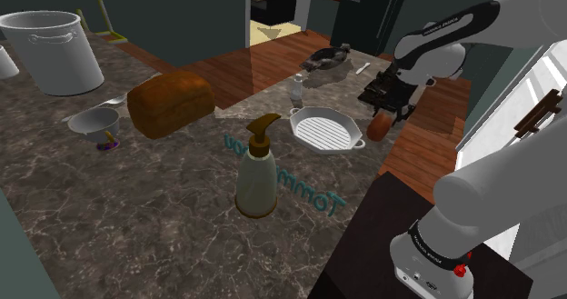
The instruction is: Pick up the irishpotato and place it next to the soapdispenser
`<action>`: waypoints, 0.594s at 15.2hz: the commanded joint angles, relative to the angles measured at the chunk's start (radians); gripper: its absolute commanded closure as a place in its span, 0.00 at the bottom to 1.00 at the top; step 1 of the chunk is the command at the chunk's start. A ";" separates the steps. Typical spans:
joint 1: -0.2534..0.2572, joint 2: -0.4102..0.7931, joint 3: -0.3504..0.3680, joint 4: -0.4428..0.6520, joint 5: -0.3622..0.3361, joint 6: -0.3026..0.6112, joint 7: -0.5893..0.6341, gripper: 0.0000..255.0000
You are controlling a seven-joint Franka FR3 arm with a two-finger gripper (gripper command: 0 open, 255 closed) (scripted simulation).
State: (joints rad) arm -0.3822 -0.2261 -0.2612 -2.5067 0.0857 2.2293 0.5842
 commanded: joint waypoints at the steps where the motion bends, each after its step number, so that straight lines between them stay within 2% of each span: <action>1: -0.002 -0.013 0.002 0.016 -0.006 -0.029 0.007 1.00; 9: -0.007 -0.072 0.011 0.076 -0.025 -0.145 0.032 1.00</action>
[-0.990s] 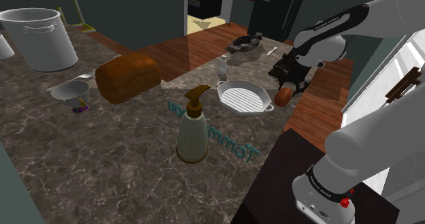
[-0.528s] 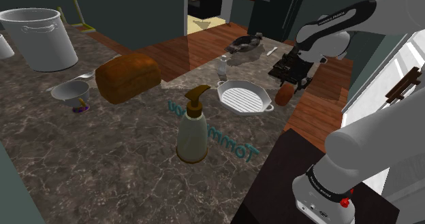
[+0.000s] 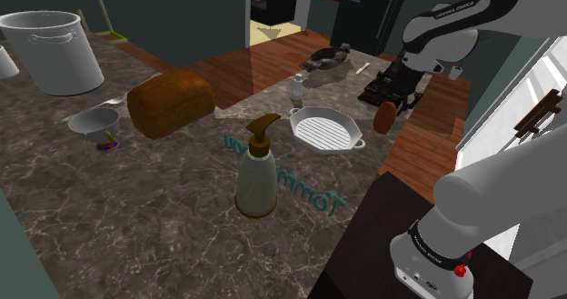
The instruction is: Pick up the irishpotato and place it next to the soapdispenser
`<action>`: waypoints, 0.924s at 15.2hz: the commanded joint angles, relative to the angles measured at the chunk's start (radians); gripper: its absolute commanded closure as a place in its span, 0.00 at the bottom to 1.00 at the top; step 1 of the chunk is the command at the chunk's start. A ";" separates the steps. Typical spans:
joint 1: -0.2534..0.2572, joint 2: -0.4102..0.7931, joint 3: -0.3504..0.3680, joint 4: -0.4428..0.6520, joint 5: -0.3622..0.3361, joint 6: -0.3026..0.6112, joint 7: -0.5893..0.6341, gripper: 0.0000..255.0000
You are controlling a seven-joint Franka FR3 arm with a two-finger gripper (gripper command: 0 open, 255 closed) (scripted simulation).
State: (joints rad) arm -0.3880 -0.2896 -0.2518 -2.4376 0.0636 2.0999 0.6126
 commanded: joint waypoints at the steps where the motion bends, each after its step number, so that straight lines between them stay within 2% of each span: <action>1: -0.001 -0.015 0.002 0.015 -0.004 -0.030 0.006 1.00; 14: -0.003 -0.072 0.015 0.143 -0.018 -0.212 0.034 1.00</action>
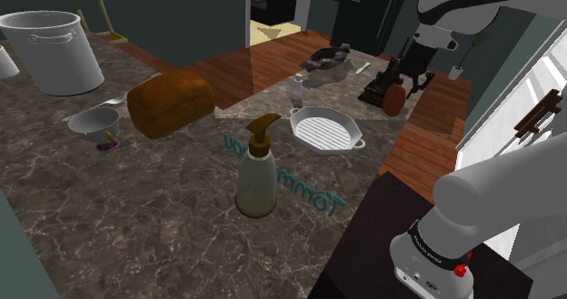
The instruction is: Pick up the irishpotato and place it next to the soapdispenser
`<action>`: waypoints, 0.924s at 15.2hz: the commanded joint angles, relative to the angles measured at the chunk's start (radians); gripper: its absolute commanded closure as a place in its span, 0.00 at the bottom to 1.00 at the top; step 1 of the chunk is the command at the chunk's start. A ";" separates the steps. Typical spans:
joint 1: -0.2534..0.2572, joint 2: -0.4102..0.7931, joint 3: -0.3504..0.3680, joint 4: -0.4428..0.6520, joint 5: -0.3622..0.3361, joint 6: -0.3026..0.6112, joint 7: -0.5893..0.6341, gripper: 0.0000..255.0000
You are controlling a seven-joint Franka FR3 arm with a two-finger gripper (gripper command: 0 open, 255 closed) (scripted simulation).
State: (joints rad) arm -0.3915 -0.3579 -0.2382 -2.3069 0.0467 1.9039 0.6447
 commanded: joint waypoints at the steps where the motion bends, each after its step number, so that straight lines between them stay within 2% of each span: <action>1: 0.000 -0.006 0.002 0.024 -0.001 -0.030 0.004 1.00; 14: 0.003 -0.019 0.010 0.187 -0.002 -0.205 0.023 1.00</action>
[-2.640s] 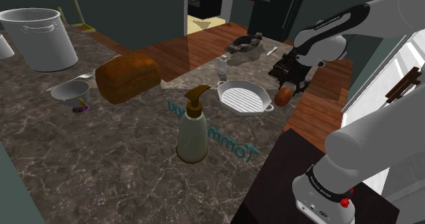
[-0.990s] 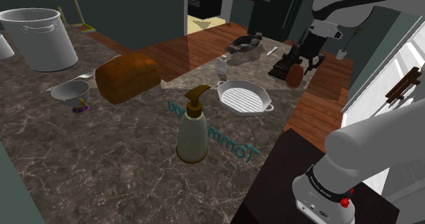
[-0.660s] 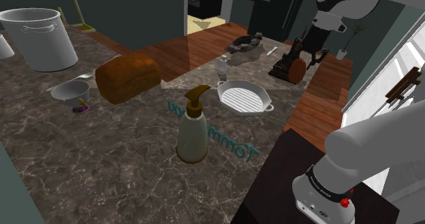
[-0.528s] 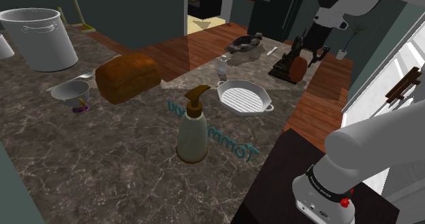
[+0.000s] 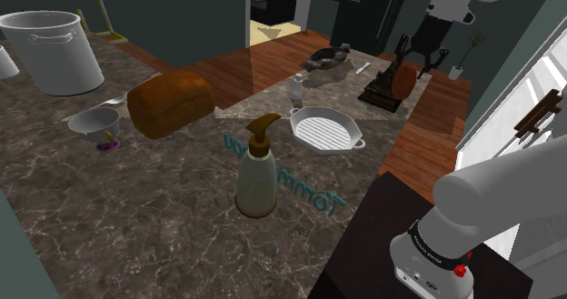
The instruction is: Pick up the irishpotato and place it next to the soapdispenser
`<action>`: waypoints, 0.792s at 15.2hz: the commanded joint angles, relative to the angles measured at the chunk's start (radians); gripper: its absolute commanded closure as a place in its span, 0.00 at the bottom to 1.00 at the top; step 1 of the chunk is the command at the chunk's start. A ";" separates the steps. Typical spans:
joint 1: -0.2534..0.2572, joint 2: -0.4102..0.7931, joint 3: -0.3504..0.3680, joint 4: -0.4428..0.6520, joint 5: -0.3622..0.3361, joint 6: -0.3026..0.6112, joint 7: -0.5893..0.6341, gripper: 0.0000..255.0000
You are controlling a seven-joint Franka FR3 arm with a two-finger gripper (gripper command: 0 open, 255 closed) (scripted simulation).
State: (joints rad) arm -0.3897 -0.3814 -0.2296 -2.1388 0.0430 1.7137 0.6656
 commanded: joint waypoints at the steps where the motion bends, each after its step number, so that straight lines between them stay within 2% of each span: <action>1: 0.002 0.005 0.002 0.033 0.002 -0.028 0.004 1.00; 12: 0.006 0.026 0.004 0.200 0.007 -0.174 0.015 1.00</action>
State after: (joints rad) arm -0.3837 -0.3590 -0.2257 -1.9563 0.0493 1.5540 0.6801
